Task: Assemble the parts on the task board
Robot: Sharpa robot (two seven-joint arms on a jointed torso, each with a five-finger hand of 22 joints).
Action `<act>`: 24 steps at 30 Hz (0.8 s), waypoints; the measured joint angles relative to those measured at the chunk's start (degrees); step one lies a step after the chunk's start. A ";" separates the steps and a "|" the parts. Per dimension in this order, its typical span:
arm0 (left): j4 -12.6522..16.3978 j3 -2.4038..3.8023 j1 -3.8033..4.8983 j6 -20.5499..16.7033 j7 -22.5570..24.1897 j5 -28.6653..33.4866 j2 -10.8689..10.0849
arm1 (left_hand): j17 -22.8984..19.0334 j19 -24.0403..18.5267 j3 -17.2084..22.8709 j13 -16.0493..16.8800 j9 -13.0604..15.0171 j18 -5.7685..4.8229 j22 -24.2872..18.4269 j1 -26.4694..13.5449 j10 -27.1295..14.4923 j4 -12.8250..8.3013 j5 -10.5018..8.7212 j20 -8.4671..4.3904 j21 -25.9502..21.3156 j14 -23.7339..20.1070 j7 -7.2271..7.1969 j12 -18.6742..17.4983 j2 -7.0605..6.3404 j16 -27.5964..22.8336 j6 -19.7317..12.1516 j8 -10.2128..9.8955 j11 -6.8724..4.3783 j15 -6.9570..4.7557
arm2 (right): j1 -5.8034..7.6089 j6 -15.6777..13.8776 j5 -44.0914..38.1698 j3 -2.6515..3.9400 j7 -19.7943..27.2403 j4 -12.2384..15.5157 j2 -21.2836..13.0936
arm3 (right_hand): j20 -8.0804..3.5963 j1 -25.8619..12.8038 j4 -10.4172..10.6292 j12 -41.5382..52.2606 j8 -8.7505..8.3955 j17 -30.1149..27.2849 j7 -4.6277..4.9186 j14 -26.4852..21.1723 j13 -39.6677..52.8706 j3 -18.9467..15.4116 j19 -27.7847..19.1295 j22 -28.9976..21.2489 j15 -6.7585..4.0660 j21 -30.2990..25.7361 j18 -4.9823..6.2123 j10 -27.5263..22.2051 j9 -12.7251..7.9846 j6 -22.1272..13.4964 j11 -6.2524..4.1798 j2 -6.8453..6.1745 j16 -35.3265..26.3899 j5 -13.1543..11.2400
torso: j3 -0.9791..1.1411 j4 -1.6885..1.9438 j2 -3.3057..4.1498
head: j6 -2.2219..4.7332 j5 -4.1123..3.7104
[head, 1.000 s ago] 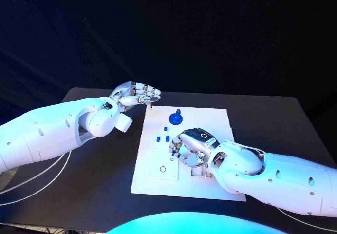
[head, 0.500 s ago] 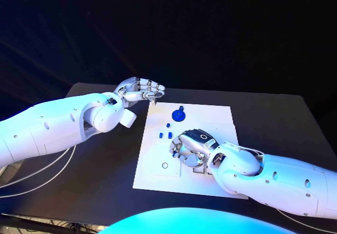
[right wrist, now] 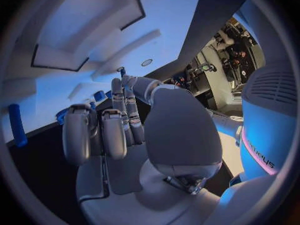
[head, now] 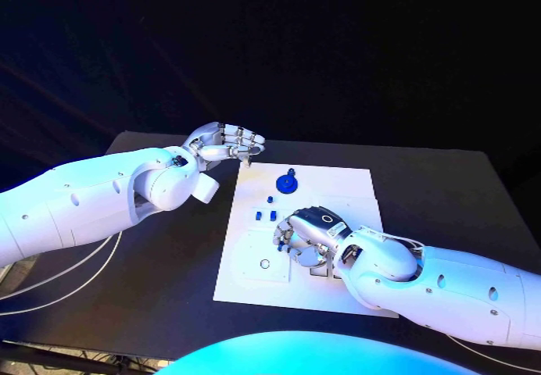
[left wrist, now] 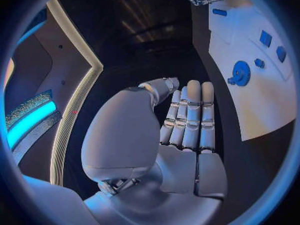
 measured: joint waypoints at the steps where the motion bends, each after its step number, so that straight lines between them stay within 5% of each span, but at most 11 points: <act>1: -0.01 0.00 0.00 0.00 -0.01 0.00 0.00 | 0.00 0.00 0.00 0.00 0.00 0.00 0.00 0.00 0.00 0.00 0.00 0.00 0.00 0.00 0.00 0.00 0.00 0.00 0.00 0.00 0.00 0.00 | 0.00 0.05 -0.06 0.00 -0.02 -0.01 0.00 | 0.00 0.00 0.00 0.00 0.00 0.00 0.01 0.00 0.02 0.00 0.00 0.00 0.00 0.00 0.00 0.00 0.00 0.02 0.00 0.00 0.00 0.00 | 0.00 0.00 0.00 | 0.00 -0.02; 24: -0.07 -0.01 0.00 0.05 -0.13 0.05 0.00 | -0.11 0.00 0.00 0.00 0.00 0.00 -0.06 0.00 0.00 0.00 0.00 0.00 0.00 0.00 0.00 0.00 0.00 -0.23 0.00 0.00 0.00 0.00 | -0.06 1.09 -2.56 -0.11 -1.53 -0.58 0.74 | 0.00 -0.15 -0.17 -0.07 0.12 0.01 0.10 0.00 0.03 0.17 0.00 -0.02 0.01 0.00 0.01 0.04 0.05 0.10 0.02 -0.16 0.00 -0.22 | -0.03 0.04 0.02 | -0.20 0.01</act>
